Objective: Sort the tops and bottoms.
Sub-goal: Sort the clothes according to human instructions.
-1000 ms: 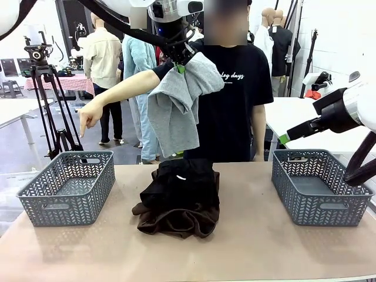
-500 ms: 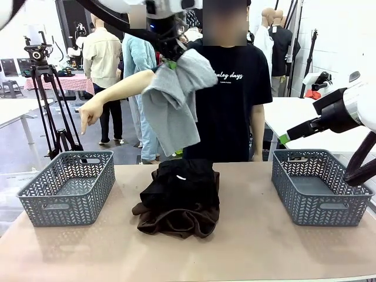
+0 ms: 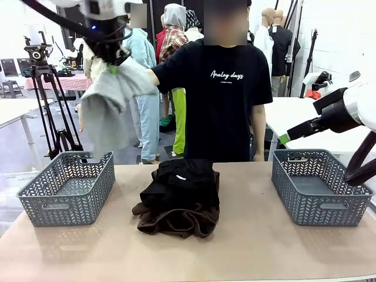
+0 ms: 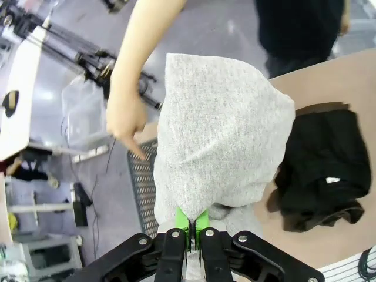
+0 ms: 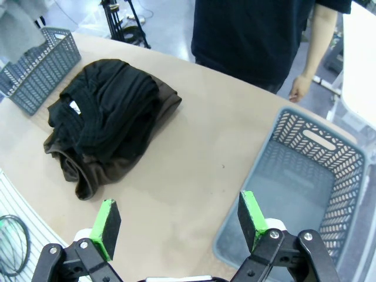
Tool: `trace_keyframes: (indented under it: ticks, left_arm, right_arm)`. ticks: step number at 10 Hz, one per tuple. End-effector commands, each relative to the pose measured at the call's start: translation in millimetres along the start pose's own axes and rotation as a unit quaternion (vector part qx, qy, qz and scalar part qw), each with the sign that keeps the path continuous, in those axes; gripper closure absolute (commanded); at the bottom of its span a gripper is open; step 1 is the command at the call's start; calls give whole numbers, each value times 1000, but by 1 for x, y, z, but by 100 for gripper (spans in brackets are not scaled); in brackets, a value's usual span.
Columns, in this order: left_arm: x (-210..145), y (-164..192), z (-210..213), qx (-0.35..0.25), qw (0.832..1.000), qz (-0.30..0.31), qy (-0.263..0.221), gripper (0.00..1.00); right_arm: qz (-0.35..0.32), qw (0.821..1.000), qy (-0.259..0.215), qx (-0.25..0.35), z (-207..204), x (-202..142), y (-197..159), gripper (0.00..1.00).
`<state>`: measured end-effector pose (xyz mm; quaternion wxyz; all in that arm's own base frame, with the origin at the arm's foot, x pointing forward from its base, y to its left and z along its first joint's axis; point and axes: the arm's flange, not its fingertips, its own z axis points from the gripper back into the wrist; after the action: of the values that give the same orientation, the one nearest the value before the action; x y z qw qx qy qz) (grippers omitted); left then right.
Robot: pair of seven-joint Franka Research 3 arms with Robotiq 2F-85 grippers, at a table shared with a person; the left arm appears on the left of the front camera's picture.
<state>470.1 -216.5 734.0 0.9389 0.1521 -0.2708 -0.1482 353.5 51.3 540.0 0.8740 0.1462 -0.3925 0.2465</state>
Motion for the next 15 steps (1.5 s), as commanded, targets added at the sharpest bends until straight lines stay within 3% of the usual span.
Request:
trace_keyframes:
  ticks: [1,2,3,7,8,11,15]
  left_arm:
    - [-33,13,-19,4,998,57,-5,100]
    - [-31,9,-9,11,997,70,16,100]
    - [-13,11,-14,9,1000,24,12,100]
    - [-19,6,-17,11,999,34,18,100]
    - [-25,29,-51,25,995,82,41,100]
    - [-55,86,-80,18,984,172,39,100]
    - [-73,105,-137,-41,976,210,48,100]
  right_arm:
    - [-6,1000,-3,6,-2,0,0,0]
    - [-6,1000,-3,6,-2,0,0,0]
    - [-6,1000,-3,6,-2,0,0,0]
    - [-6,1000,-3,6,-2,0,0,0]
    - [-6,1000,-3,6,-2,0,0,0]
    - [-6,1000,-3,6,-2,0,0,0]
    - [-6,1000,-3,6,-2,0,0,0]
